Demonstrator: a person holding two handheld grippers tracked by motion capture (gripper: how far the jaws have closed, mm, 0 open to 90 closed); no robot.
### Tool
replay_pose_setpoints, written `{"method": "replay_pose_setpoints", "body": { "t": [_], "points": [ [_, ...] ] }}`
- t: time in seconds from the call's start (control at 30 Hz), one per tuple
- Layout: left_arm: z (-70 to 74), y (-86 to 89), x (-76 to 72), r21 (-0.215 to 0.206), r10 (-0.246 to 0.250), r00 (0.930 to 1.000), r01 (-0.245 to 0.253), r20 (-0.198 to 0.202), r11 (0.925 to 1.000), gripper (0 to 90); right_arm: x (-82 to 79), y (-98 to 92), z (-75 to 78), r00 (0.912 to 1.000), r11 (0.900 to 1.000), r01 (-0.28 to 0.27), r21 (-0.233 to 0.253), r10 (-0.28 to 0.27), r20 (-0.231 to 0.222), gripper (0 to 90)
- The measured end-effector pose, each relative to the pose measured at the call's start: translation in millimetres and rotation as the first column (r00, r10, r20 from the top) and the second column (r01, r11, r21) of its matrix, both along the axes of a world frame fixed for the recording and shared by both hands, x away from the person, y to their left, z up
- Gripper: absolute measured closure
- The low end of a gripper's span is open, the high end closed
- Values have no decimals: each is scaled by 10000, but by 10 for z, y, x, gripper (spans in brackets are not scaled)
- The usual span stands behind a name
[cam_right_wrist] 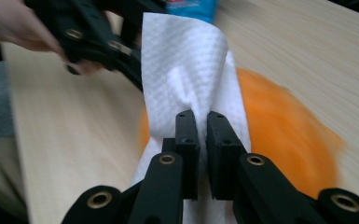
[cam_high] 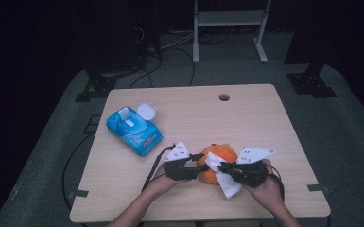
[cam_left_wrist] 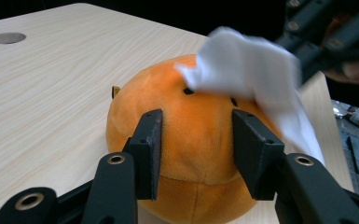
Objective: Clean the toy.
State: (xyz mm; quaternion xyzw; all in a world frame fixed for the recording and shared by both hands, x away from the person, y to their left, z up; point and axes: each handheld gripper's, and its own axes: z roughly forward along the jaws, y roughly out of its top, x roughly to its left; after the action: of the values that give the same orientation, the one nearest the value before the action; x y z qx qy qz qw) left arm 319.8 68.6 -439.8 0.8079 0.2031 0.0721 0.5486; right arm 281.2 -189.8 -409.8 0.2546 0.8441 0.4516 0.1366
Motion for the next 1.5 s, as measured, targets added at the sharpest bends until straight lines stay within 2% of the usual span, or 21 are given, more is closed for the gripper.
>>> {"method": "replay_pose_setpoints", "body": {
  "t": [0.03, 0.07, 0.17, 0.2, 0.27, 0.37, 0.5, 0.53, 0.6, 0.7, 0.87, 0.93, 0.97, 1.07, 1.1, 1.17, 1.23, 1.27, 1.33, 1.43, 1.5],
  "points": [
    [-2, 7, 9, -41, 7, 10000, -8, -43, 10000, 542, 34, -107, 8, 9988, 9987, 487, 118, -486, -30, 834],
    [-7, 9, 20, -109, -13, 9999, 11, -135, 9999, 540, 43, -145, 17, 9979, 9977, 643, 213, -643, -33, 835],
    [-6, -13, 16, -110, 64, 9999, -65, -155, 9999, 532, 41, -138, 28, 9982, 9976, 600, 345, -598, -84, 834],
    [-5, -11, 14, 19, 36, 10000, -36, -82, 10000, 531, 29, -72, 15, 9994, 9993, 328, 187, -327, -59, 834],
    [-16, 7, 20, -40, 23, 9998, -24, -181, 10000, 532, 36, -62, 20, 9996, 9996, 290, 16, -290, 32, 834],
    [-23, 27, 29, -62, 45, 9997, -47, -229, 10000, 529, 113, -204, 33, 9959, 9958, 903, 165, -903, -50, 834],
    [-30, 13, 27, -54, 42, 9999, -43, -156, 10000, 525, 241, -395, -66, 9876, 9914, 1268, 317, -1232, -970, 831],
    [-30, 13, 27, -54, 42, 9999, -43, -156, 10000, 524, 241, -395, -66, 9876, 9914, 1268, 317, -1232, -970, 831],
    [-29, 8, 16, 52, 140, 9999, -140, 42, 9999, 517, 278, -478, -109, 9831, 9912, 1296, 284, -1247, -1344, 832],
    [-25, 7, 15, 32, 187, 9998, -187, 104, 9998, 512, 284, -529, -126, 9811, 9921, 1250, 110, -1220, -1499, 832],
    [-30, 20, 34, -114, 184, 9998, -185, -74, 9998, 501, 295, -542, -86, 9837, 9923, 1165, 417, -1095, -1426, 833],
    [-30, 36, 48, -181, 357, 9990, -362, -278, 9992, 470, 311, -523, -112, 9821, 9931, 1115, 361, -1046, -1564, 833],
    [-33, 43, 59, -177, 439, 9983, -446, -376, 9988, 416, 307, -517, -140, 9781, 9950, 975, 236, -914, -1868, 833],
    [-45, 48, 75, -196, 568, 9966, -581, -597, 9981, 410, 285, -517, -145, 9757, 9966, 799, 187, -744, -2063, 833],
    [-49, 53, 74, 5, 680, 9967, -681, -439, 9977, 430, 248, -501, -148, 9695, 9990, 374, 250, -302, -2433, 832],
    [-51, 75, 95, -116, 785, 9952, -793, -591, 9968, 443, 203, -457, -109, 9675, 9971, -80, 756, 268, -2515, 832],
    [-47, 79, 95, -237, 754, 9952, -770, -619, 9967, 437, 183, -410, -81, 9682, 9956, -312, 884, 521, -2448, 832],
    [-39, 82, 93, -212, 663, 9964, -675, -526, 9975, 424, 151, -296, -52, 9786, 9986, -361, 381, 431, -2014, 832],
    [-31, 77, 79, -344, 494, 9979, -509, -427, 9981, 395, 155, -236, -73, 9826, 9991, -386, 153, 408, -1814, 833],
    [-31, 52, 51, -354, 334, 9993, -340, -174, 9988, 402, 159, -244, -86, 9825, 9991, -335, 263, 378, -1821, 834],
    [-34, 39, 49, -160, 287, 9996, -287, -19, 9995, 442, 155, -251, -87, 9830, 9992, -315, 262, 357, -1804, 833]
  ]
}}
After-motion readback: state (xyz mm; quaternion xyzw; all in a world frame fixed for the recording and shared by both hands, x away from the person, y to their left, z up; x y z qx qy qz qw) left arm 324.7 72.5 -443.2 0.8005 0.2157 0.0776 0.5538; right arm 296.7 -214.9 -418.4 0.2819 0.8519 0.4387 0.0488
